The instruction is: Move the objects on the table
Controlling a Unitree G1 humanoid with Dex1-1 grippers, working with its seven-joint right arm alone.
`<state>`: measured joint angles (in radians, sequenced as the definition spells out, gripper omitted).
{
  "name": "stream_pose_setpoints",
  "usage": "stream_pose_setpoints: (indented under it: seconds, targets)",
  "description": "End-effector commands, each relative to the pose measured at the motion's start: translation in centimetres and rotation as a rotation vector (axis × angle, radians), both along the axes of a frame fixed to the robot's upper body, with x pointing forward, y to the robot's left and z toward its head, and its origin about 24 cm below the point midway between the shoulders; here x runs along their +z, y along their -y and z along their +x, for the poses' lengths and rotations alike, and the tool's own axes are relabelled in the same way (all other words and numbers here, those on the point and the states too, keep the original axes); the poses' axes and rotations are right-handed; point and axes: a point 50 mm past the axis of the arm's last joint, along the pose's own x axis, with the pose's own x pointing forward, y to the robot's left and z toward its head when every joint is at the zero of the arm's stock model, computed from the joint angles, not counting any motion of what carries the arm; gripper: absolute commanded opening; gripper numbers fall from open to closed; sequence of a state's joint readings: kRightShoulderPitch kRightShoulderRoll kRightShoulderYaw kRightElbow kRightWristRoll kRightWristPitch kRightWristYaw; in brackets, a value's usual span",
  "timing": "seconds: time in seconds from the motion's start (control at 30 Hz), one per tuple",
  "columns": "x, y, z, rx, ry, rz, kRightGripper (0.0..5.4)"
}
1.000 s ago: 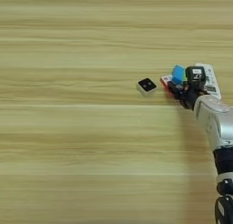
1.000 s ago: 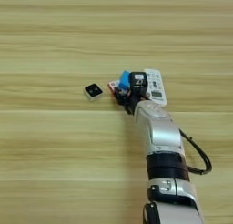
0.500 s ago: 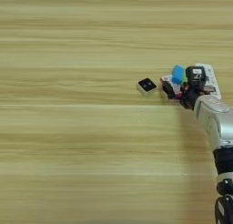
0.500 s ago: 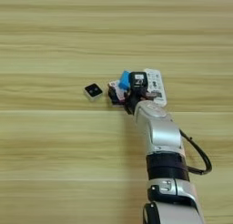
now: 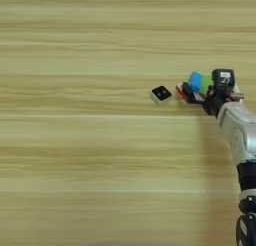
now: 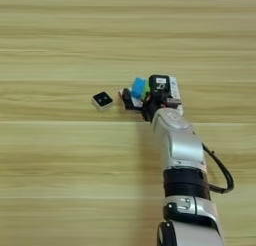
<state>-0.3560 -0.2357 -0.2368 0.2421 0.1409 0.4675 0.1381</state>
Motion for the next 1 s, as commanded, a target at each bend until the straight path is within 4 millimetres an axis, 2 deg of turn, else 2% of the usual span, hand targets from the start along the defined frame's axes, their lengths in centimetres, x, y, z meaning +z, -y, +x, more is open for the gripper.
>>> stream_pose_setpoints:
  seconds: [0.03, 0.23, 0.83, 1.0]
  targets:
    - [5.5, 1.3, 1.0, -0.048, 0.221, -0.073, 5.37]
    - [5.9, 3.5, 0.5, -0.144, 0.230, -0.093, 5.37]
    - [5.7, 4.6, 0.2, -0.181, 0.215, -0.091, 5.37]
    - [5.0, 5.0, 0.4, -0.196, 0.175, -0.100, 5.37]
